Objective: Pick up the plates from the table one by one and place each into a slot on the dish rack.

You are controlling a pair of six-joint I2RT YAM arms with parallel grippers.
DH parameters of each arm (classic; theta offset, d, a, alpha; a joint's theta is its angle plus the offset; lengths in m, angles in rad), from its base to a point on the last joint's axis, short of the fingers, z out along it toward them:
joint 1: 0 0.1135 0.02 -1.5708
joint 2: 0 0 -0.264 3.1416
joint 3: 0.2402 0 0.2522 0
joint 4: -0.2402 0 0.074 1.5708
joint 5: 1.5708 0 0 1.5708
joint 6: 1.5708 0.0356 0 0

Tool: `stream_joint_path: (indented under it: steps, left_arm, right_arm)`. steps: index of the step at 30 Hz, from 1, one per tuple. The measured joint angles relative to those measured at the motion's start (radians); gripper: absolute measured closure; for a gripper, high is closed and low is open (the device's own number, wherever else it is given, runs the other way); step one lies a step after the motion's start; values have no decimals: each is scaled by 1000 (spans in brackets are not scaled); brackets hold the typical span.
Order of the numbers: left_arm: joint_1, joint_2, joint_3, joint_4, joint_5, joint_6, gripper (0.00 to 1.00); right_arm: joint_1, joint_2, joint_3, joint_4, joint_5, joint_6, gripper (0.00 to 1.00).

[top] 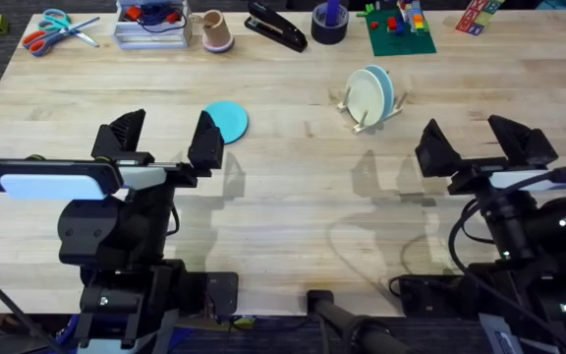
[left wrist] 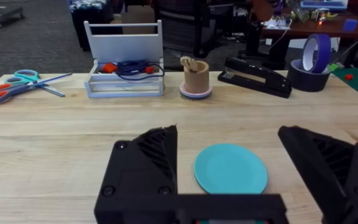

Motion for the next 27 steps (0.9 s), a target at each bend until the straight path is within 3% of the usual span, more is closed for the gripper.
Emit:
stream_joint_path:
  steps: [10,18,22,27]
  left_arm:
    - [0,0,0,18,0,0,8]
    - [0,0,7,40,0,0,8]
    - [0,0,74,-38,0,0,8]
    - [0,2,236,-201,-1,0,8]
  right_arm:
    - [0,0,-1,11,0,25,8]
    - [0,1,-1,179,-1,45,7]
    - [0,1,9,175,-13,46,7]
    - [0,2,98,102,-37,48,7]
